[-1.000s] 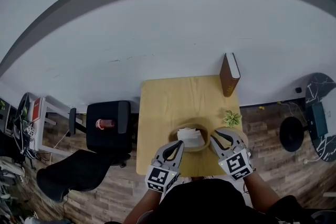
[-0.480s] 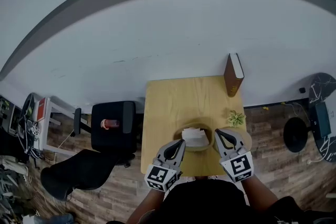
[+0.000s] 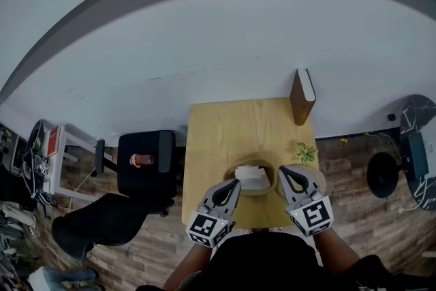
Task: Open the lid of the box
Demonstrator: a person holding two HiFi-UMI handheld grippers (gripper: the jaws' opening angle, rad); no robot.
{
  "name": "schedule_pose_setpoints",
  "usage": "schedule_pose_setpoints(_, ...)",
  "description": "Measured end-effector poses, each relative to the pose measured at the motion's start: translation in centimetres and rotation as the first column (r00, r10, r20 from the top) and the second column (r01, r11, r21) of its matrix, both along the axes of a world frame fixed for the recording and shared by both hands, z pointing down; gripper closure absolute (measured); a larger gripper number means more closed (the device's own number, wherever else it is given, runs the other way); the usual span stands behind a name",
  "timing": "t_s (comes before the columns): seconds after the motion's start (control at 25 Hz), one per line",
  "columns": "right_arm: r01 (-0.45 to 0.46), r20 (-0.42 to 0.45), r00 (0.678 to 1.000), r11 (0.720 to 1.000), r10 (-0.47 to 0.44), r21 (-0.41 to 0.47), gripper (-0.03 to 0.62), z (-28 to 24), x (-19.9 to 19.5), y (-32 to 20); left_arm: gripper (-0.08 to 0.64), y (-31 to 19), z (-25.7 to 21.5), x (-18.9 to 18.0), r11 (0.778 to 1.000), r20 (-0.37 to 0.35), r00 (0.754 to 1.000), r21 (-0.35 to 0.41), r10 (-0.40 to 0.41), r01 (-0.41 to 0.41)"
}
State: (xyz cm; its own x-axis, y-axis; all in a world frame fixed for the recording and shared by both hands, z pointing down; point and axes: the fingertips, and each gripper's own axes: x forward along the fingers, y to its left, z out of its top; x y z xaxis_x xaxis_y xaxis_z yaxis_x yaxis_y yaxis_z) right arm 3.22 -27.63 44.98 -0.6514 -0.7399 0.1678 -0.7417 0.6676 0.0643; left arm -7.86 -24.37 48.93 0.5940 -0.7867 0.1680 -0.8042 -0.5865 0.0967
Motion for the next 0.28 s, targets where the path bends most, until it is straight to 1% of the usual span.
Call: schedule_pose_setpoints(0.28,-0.005,-0.010,1.000,1.000,0.005,0.013,0.574,0.03,0.06,0.28,0.541,0.22,-0.05,0.03,1.000,0.000,1.000,0.003,0.001,-0.001)
